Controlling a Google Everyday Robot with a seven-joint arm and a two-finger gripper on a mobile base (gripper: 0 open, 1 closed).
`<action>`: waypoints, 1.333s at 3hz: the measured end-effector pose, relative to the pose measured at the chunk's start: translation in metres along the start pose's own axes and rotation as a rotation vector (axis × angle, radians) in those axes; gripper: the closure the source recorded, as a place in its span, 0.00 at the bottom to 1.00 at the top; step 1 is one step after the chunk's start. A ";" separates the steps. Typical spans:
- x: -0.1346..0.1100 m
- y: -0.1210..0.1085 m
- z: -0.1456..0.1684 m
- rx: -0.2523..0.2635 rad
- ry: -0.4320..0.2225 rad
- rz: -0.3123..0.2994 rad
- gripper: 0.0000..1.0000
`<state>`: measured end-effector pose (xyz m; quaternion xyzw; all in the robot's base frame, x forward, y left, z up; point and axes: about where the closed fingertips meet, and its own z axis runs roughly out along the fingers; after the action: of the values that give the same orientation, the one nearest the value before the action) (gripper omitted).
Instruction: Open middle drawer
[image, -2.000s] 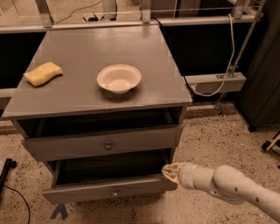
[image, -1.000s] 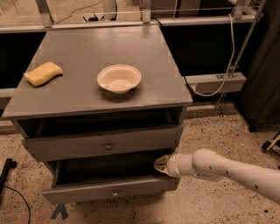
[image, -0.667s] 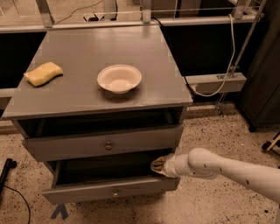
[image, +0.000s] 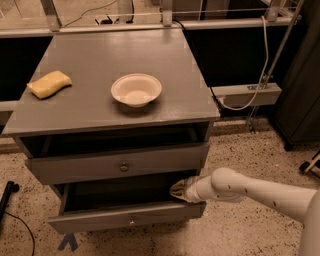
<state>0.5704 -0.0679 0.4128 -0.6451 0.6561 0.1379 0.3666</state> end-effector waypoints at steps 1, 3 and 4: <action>-0.002 0.004 0.004 -0.031 0.004 -0.003 1.00; -0.003 0.010 0.008 -0.053 0.006 0.002 1.00; -0.003 0.019 0.004 -0.043 0.006 0.021 1.00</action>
Offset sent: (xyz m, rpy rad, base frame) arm -0.0107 0.0081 -0.0085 -0.0165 0.0617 0.0357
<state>0.5533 -0.0611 0.4067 -0.6464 0.6607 0.1541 0.3492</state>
